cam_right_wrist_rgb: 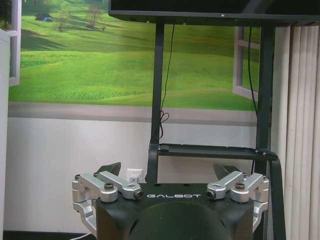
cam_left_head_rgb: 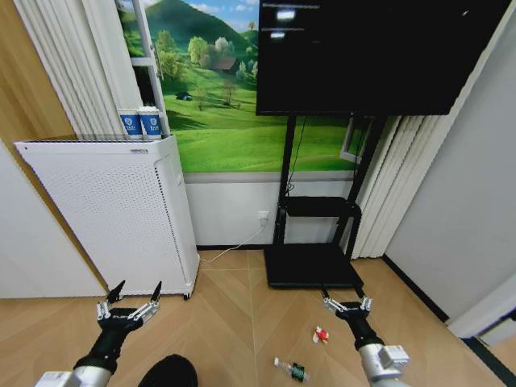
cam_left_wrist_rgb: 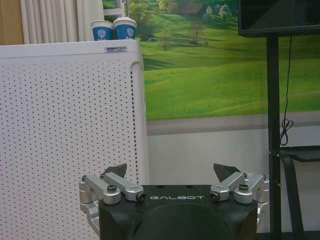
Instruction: Pick up the trash bin and place the garbage on the floor into it.
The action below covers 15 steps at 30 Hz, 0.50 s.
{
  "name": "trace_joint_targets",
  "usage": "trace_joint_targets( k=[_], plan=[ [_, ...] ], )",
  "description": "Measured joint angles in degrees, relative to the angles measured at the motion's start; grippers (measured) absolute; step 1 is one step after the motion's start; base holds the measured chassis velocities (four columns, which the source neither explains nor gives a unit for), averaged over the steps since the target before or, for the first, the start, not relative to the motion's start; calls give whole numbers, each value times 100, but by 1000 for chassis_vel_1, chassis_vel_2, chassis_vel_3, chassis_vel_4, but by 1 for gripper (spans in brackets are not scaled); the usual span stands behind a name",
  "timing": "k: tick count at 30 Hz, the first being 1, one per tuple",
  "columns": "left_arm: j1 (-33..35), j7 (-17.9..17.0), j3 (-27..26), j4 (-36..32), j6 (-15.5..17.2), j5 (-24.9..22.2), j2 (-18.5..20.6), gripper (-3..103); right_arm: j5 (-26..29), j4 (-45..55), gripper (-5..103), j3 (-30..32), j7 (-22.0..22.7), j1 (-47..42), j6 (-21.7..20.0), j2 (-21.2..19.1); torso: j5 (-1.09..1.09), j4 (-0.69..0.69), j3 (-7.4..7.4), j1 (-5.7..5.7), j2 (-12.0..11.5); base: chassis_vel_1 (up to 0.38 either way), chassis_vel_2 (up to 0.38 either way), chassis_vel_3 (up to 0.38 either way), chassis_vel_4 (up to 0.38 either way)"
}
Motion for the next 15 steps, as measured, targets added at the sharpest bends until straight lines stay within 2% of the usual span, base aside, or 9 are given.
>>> trace_joint_targets(
  k=[15],
  plan=[
    [-10,1,8,19,-43,7,0,98,4,-2,100,14,14,3,31,10,0,0,-206,-133,-339,0,0,0,0]
  ],
)
